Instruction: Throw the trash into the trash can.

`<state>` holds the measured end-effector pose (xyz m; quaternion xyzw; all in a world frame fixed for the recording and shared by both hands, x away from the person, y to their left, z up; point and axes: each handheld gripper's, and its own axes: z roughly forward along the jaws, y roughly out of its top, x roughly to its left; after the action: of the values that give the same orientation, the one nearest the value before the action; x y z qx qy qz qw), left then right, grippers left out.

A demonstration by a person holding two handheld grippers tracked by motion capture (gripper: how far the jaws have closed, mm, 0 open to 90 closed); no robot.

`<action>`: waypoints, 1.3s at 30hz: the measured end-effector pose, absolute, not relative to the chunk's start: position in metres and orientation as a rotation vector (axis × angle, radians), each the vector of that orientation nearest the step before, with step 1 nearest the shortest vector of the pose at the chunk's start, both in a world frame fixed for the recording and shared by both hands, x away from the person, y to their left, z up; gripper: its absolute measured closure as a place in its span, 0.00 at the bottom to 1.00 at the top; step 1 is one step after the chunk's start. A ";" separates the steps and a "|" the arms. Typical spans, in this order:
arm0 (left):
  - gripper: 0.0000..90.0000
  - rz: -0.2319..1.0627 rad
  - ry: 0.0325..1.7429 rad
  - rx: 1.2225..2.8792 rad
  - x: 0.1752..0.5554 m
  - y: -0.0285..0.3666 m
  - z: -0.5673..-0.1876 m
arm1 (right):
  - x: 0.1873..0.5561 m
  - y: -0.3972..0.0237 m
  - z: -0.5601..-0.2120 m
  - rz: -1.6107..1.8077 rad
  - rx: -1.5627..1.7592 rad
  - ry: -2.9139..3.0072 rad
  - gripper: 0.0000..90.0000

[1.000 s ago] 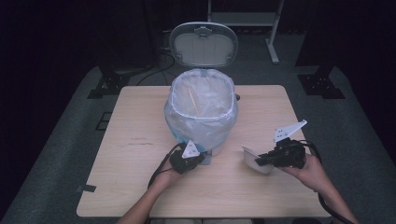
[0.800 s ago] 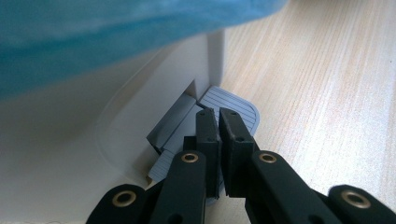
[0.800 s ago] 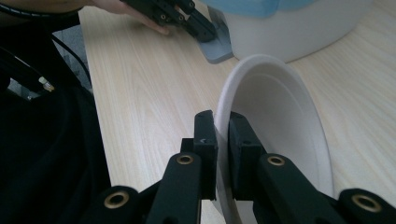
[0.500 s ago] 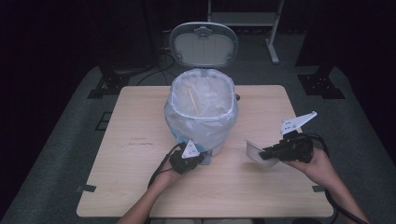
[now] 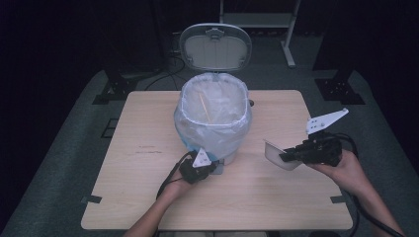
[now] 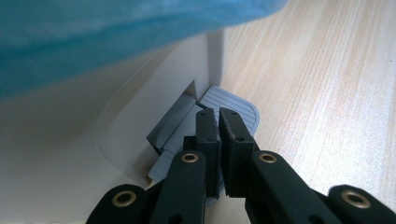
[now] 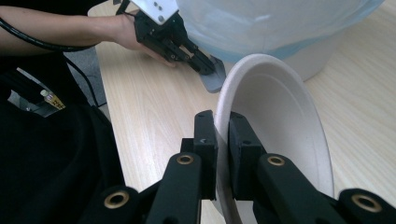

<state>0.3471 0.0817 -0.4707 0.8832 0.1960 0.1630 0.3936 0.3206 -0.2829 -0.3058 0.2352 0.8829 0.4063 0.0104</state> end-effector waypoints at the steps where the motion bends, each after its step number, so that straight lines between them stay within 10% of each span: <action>1: 0.97 0.416 0.493 2.241 0.347 0.082 -0.471 | 0.320 -0.283 -0.302 1.269 0.734 2.753 0.92; 39: 0.97 0.411 0.493 2.239 0.347 0.082 -0.471 | 0.320 -0.275 -0.225 1.273 0.633 2.688 0.92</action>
<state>0.3467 0.0823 -0.4710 0.8831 0.1943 0.1621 0.3952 0.3195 -0.2753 -0.2254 0.2080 0.8828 0.4181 0.0505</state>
